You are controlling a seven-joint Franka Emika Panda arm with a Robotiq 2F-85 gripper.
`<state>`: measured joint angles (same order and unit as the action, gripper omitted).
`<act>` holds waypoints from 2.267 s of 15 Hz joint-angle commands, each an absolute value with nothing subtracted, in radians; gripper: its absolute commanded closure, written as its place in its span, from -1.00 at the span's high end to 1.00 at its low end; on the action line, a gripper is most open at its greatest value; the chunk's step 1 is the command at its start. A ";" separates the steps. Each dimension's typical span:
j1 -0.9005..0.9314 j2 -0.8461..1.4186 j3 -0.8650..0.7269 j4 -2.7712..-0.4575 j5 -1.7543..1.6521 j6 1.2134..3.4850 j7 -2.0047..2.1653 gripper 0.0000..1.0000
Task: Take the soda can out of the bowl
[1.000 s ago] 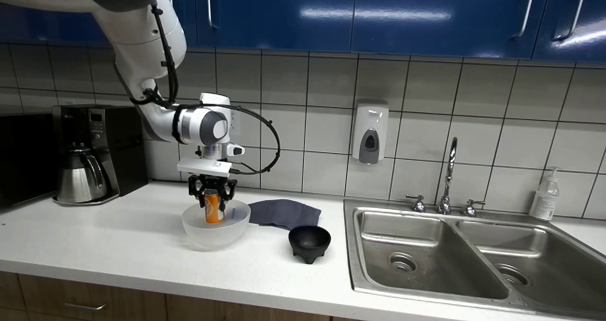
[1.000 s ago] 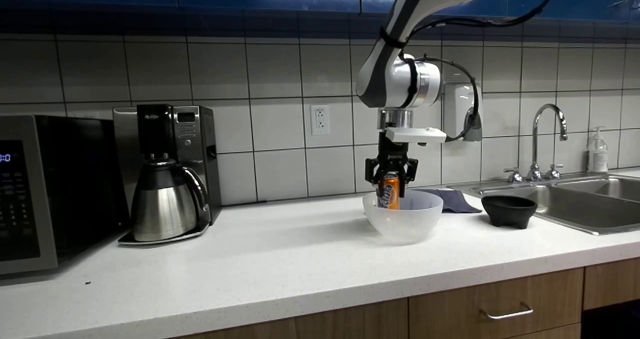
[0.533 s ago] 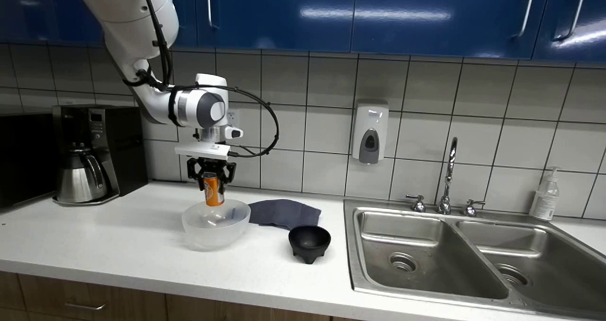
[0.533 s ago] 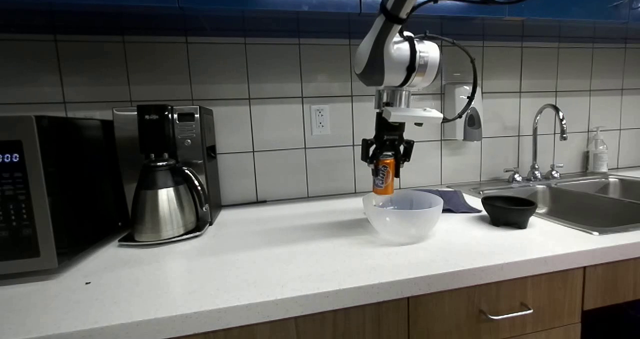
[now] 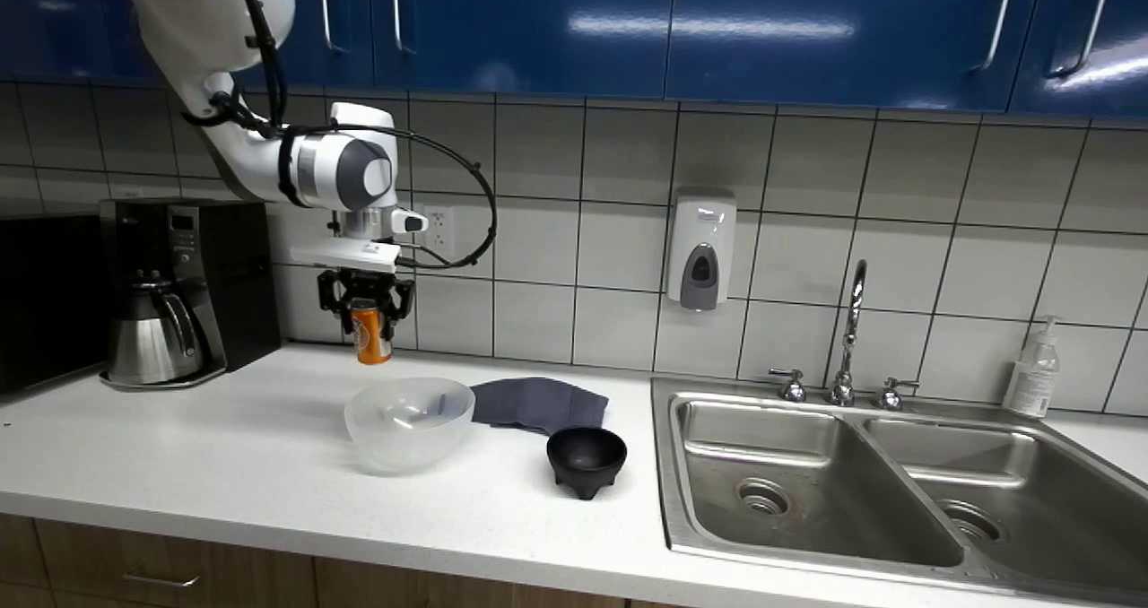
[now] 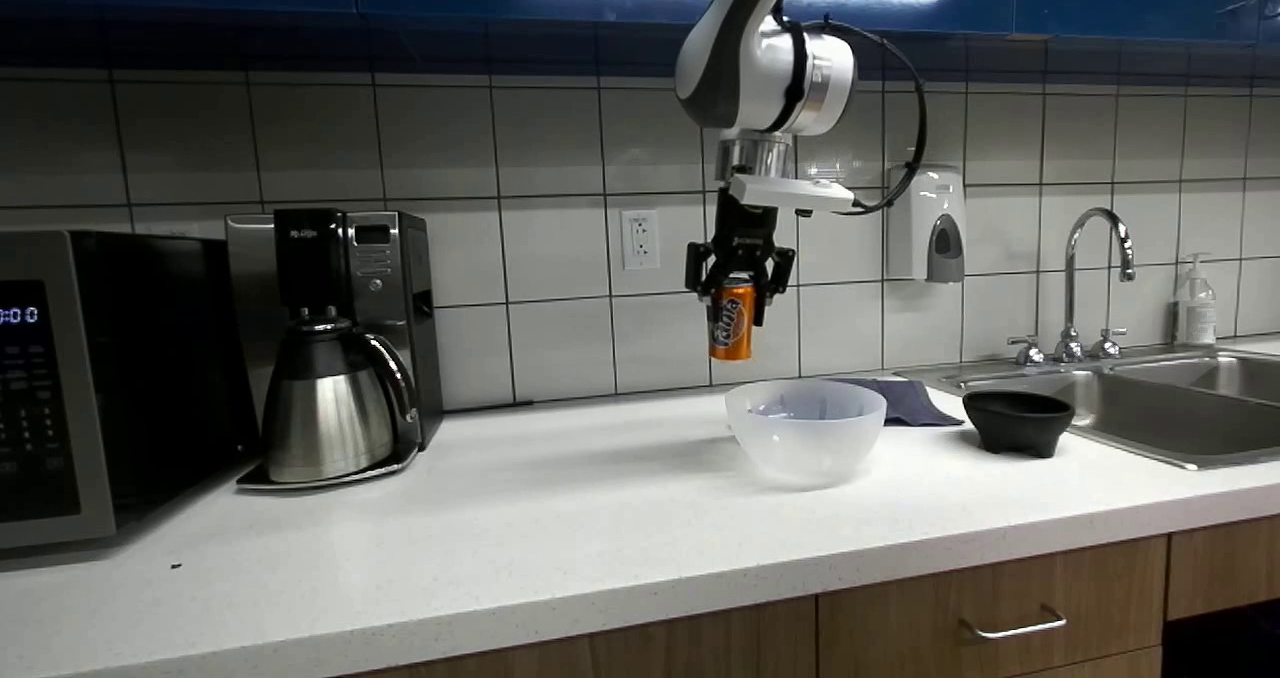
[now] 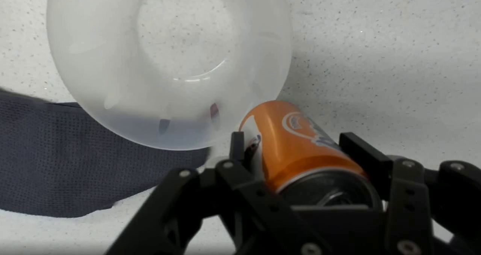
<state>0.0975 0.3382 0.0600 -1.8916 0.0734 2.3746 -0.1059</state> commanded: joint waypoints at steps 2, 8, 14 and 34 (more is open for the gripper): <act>0.127 0.258 0.087 -1.942 0.053 2.340 -0.032 -0.20; 0.163 0.228 0.108 -1.991 0.054 2.333 0.019 -0.20; 0.175 0.213 0.125 -2.057 0.065 2.340 0.031 -0.20; 0.139 0.245 0.157 -2.236 0.164 2.489 -0.075 -0.20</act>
